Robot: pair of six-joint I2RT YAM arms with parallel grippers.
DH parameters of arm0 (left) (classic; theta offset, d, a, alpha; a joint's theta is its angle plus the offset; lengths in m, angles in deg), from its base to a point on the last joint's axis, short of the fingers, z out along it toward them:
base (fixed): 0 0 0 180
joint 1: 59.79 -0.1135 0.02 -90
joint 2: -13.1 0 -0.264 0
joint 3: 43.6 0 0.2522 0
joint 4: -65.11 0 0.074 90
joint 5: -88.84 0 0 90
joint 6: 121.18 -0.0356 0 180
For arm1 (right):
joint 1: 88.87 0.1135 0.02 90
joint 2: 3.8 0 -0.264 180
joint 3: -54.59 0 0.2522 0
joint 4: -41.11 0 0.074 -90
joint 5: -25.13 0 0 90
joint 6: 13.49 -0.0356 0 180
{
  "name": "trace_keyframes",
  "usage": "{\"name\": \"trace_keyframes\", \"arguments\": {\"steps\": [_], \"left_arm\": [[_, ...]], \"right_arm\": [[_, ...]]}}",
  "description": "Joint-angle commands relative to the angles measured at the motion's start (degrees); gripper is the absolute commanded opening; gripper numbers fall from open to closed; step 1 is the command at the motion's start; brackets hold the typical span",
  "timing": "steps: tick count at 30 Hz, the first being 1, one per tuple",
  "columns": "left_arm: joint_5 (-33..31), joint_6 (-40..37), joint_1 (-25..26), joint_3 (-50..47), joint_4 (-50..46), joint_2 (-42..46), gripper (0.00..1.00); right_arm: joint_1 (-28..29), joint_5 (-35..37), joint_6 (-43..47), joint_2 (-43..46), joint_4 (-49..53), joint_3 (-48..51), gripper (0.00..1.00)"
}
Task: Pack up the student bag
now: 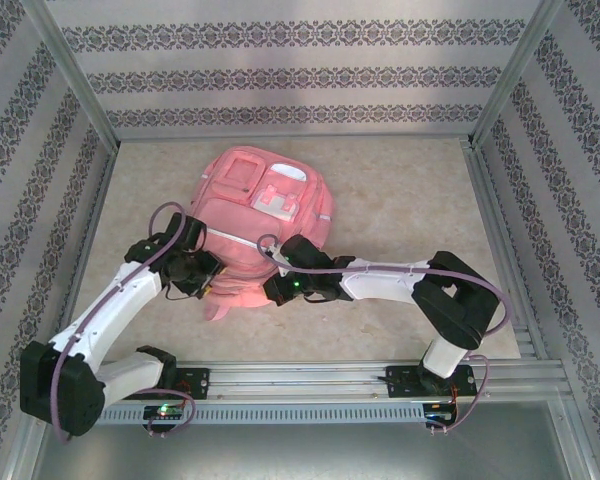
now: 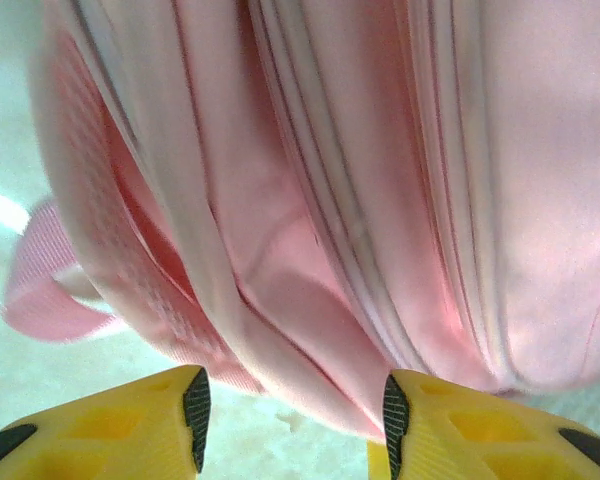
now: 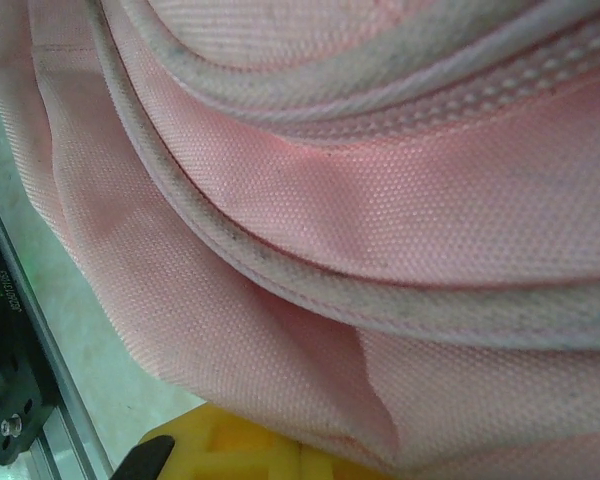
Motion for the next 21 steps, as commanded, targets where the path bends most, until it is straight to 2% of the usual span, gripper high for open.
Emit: {"name": "trace_keyframes", "arguments": {"steps": [1, 9, 14, 16, 21], "left_arm": [[-1.4, 8.0, 4.3, 0.4, 0.9, -1.5, 0.51], [-4.4, 11.1, 5.1, -1.9, 4.9, -2.5, 0.53], [-4.8, 10.1, 5.0, -2.9, 7.2, -3.7, 0.48], [-5.4, 9.8, 5.0, -3.4, 7.3, -3.4, 0.42], [-5.8, 8.5, 2.7, -6.0, 7.3, -1.3, 0.15]], "right_arm": [[-0.2, 0.3, -1.0, -0.7, -0.4, -2.0, 0.0], [0.7, 1.0, -1.2, 0.3, -0.3, -1.3, 0.0], [1.1, 1.5, -1.8, 0.9, -0.4, -0.2, 0.0], [1.2, 1.6, -1.8, 1.0, -0.4, 0.0, 0.0], [1.5, 2.2, -1.9, 1.6, -0.2, 0.5, 0.0]]}}
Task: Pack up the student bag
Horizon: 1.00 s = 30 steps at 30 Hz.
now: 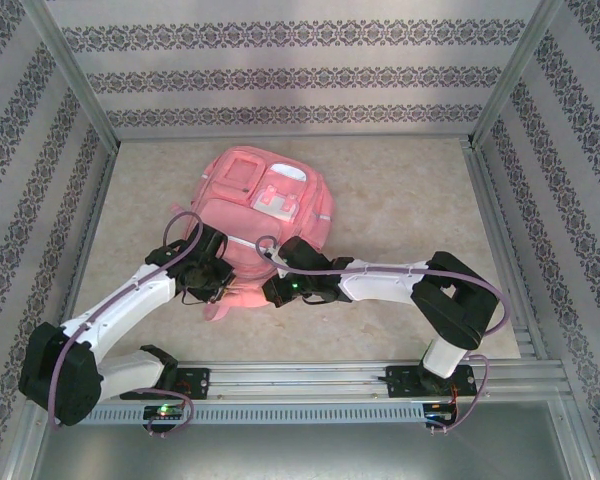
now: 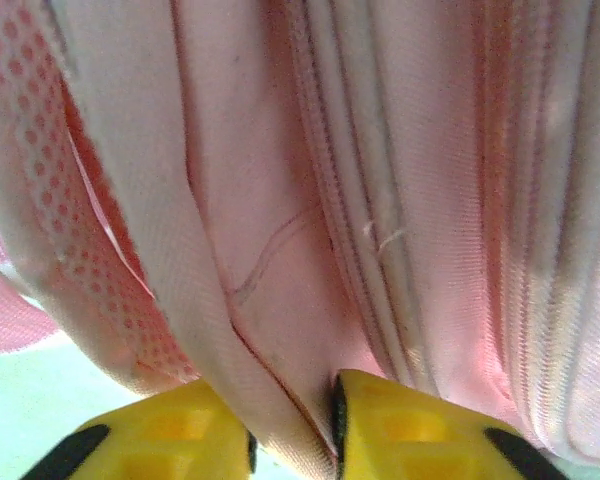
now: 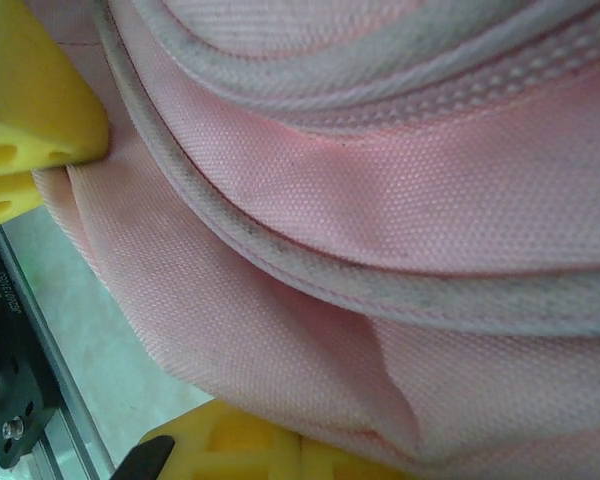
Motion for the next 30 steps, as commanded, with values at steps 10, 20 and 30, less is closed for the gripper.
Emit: {"name": "trace_keyframes", "arguments": {"steps": [10, 20, 30], "left_arm": [[-0.9, -7.4, -9.1, -2.0, -4.1, 5.1, 0.0], [-1.1, -18.7, -16.1, 3.1, -7.8, 2.8, 0.0], [3.2, -16.6, -12.0, 7.5, -9.5, 1.2, 0.38]], "right_arm": [[0.7, 2.6, -0.5, 2.7, -0.4, 2.8, 0.0], [0.7, 3.1, 0.0, 3.8, -0.5, 4.3, 0.0], [0.6, 2.5, -0.7, 2.8, -1.3, 2.9, 0.0]]}}
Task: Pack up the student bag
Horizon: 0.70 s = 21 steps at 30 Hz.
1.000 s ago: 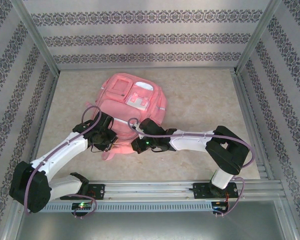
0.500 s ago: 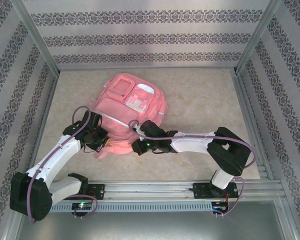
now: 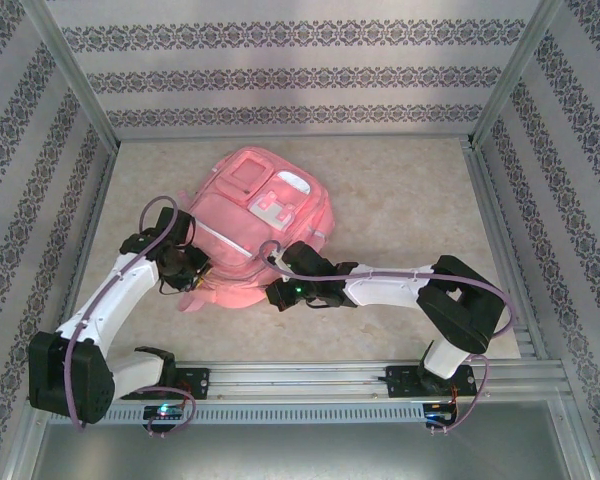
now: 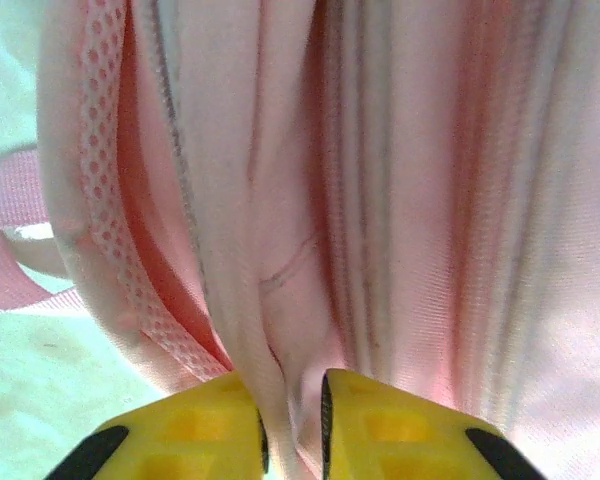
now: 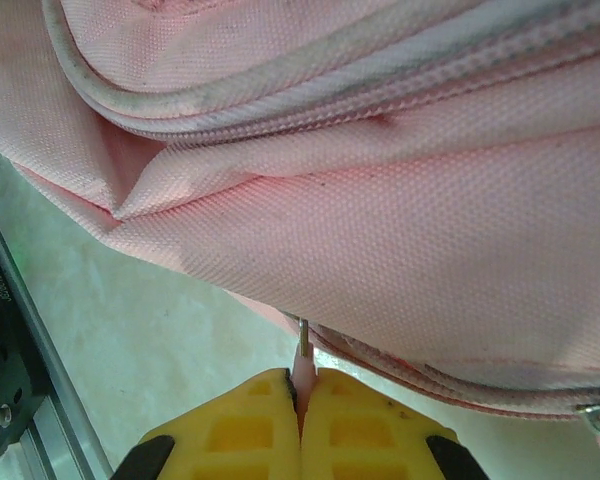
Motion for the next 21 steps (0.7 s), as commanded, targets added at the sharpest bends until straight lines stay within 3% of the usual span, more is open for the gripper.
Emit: {"name": "trace_keyframes", "arguments": {"steps": [1, 6, 11, 21], "left_arm": [[0.5, 3.2, 3.4, 1.1, -1.4, 2.0, 0.4], [0.7, 11.0, 10.0, -2.0, 2.7, 2.9, 0.45], [0.6, 11.8, 11.2, -2.2, 4.2, 0.5, 0.46], [-0.9, 8.3, 9.7, -2.5, 5.0, -2.8, 0.15]], "right_arm": [[-0.1, 0.9, -0.8, 0.4, 0.1, -0.4, 0.0], [-0.2, 0.6, -1.5, -0.3, -0.6, -0.8, 0.0], [-0.2, 0.5, -1.9, -0.5, -0.9, -1.0, 0.0], [-0.8, 1.4, -1.9, 1.2, -0.1, 0.6, 0.0]]}}
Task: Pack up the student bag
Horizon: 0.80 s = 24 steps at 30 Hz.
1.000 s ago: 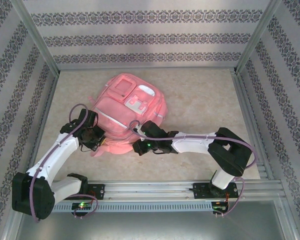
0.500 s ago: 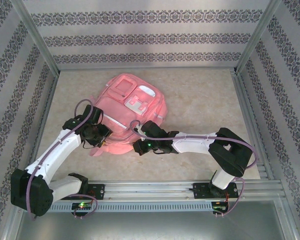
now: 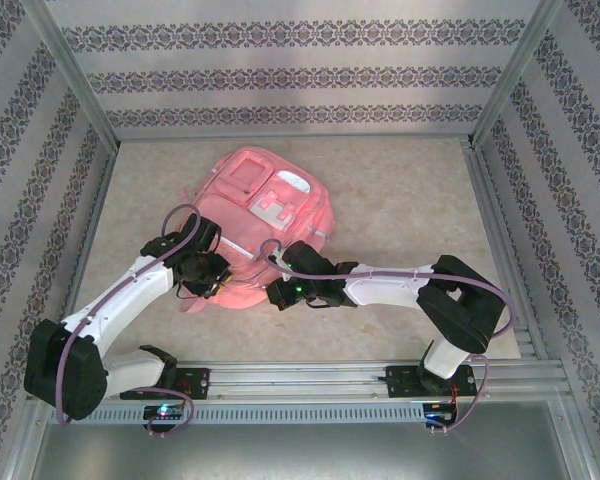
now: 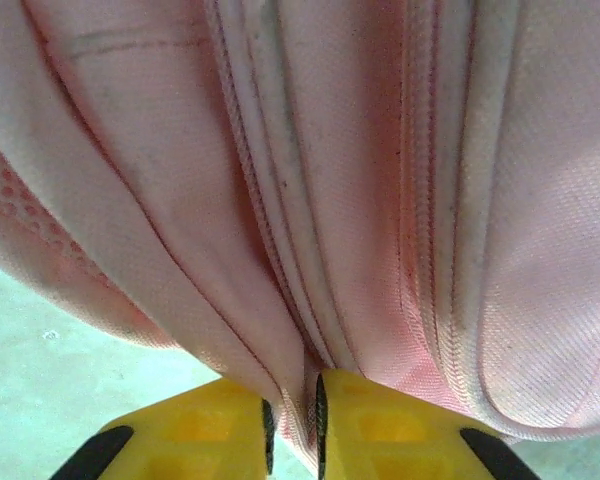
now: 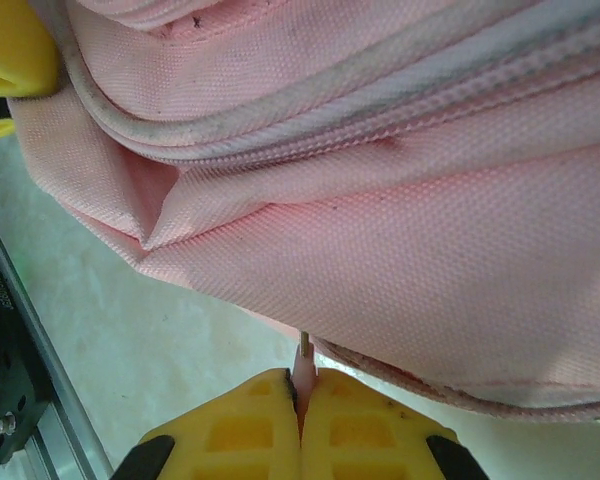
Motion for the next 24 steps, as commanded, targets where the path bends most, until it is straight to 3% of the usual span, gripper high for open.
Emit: {"name": "trace_keyframes", "arguments": {"steps": [1, 14, 24], "left_arm": [[-0.8, -2.2, -1.3, -0.8, 1.5, -0.8, 0.14], [0.0, -5.6, -4.5, -0.6, 1.4, -1.7, 0.1], [0.0, -6.1, -4.6, -1.3, 0.9, -1.1, 0.1]], "right_arm": [[-0.6, 1.4, -0.5, 1.7, 0.0, 0.9, 0.0], [-1.3, 3.2, -1.4, 4.8, -0.3, 7.2, 0.0], [-6.5, 3.6, -0.6, 6.0, 0.7, 7.5, 0.0]]}}
